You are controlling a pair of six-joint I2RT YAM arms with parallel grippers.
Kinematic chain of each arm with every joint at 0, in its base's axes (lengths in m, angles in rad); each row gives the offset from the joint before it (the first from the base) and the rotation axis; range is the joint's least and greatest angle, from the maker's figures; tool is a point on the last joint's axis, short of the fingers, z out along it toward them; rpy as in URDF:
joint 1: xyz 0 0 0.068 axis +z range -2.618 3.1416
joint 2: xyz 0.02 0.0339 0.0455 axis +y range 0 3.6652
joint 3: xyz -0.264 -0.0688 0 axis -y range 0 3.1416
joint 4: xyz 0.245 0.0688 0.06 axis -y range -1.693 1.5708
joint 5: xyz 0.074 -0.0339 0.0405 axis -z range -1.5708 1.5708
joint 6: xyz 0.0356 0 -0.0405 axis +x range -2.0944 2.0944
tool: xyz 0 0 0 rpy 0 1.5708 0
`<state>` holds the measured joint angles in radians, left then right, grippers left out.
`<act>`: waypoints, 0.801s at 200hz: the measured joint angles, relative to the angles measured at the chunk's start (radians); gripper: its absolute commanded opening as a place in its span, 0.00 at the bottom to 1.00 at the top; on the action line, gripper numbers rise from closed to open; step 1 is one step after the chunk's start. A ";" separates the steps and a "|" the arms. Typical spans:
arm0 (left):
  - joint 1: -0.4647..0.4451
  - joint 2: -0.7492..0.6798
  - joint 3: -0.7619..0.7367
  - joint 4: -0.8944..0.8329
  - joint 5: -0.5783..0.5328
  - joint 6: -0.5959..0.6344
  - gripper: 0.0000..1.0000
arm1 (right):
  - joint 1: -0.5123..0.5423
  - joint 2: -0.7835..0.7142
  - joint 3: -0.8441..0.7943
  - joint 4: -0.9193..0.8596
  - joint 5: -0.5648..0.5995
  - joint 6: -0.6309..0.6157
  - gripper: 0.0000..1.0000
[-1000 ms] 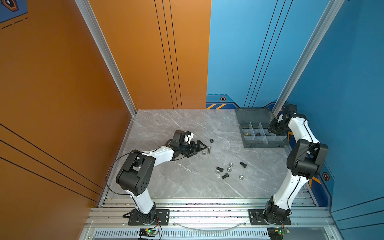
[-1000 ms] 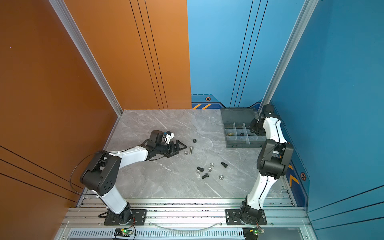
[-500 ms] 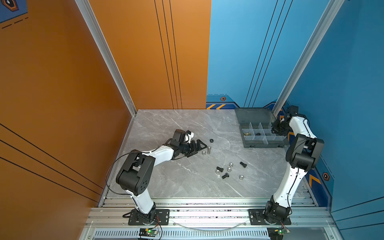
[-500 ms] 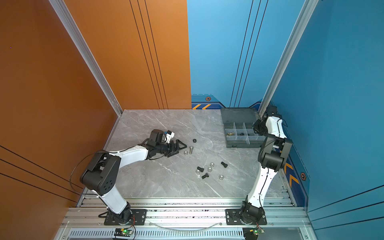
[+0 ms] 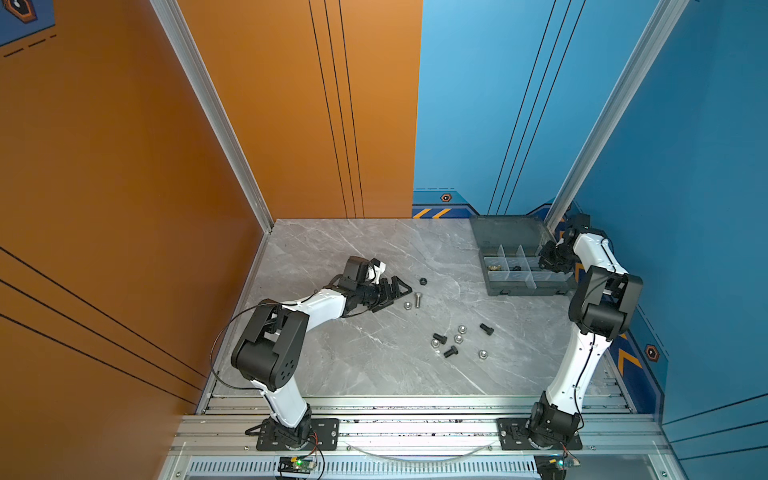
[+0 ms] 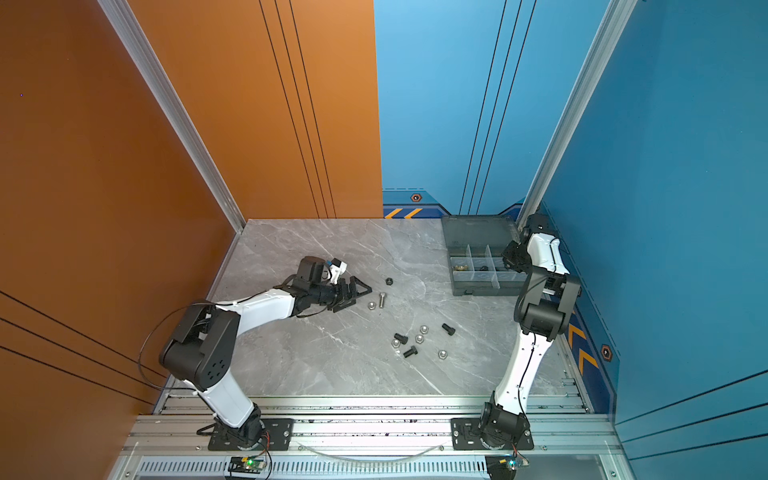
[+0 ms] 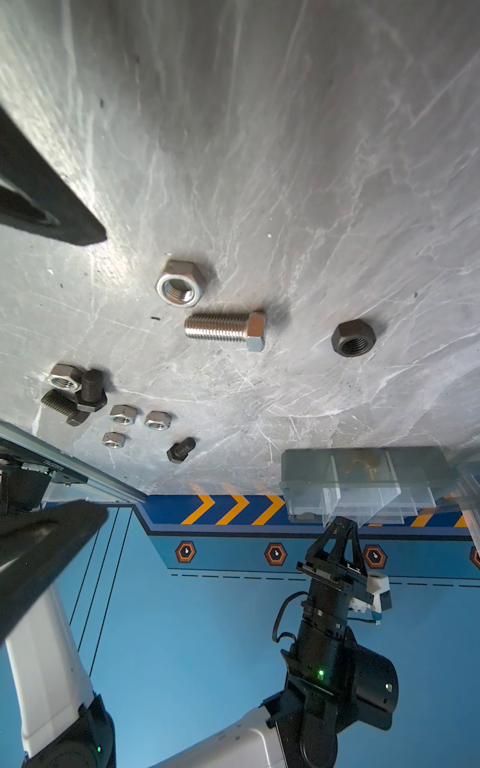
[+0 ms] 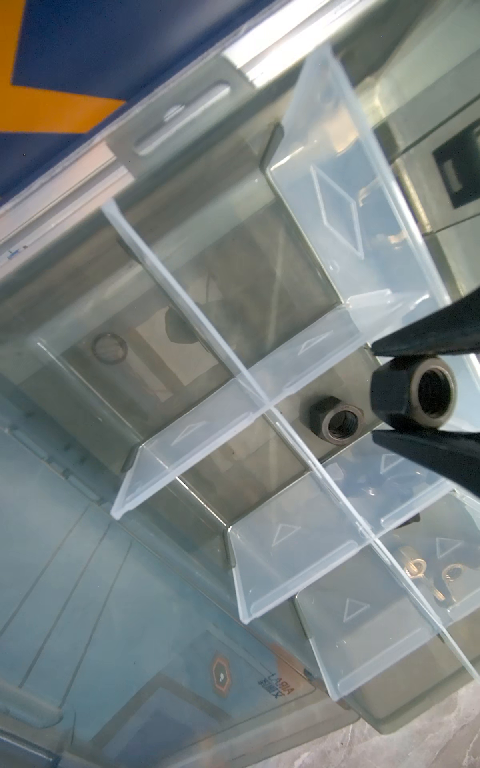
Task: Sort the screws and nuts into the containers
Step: 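Open the right gripper over the hex nut compartment to drop it, then move the right gripper back over the pile to another black hex nut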
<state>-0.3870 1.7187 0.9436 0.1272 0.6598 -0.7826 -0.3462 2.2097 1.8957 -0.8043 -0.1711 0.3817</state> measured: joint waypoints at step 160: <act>0.009 -0.039 -0.002 -0.026 -0.001 0.008 0.98 | 0.051 -0.028 0.030 -0.032 -0.063 -0.070 0.40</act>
<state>-0.3782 1.6802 0.9421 0.1017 0.6586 -0.7750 -0.2951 2.1815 1.9255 -0.8360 -0.2337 0.3115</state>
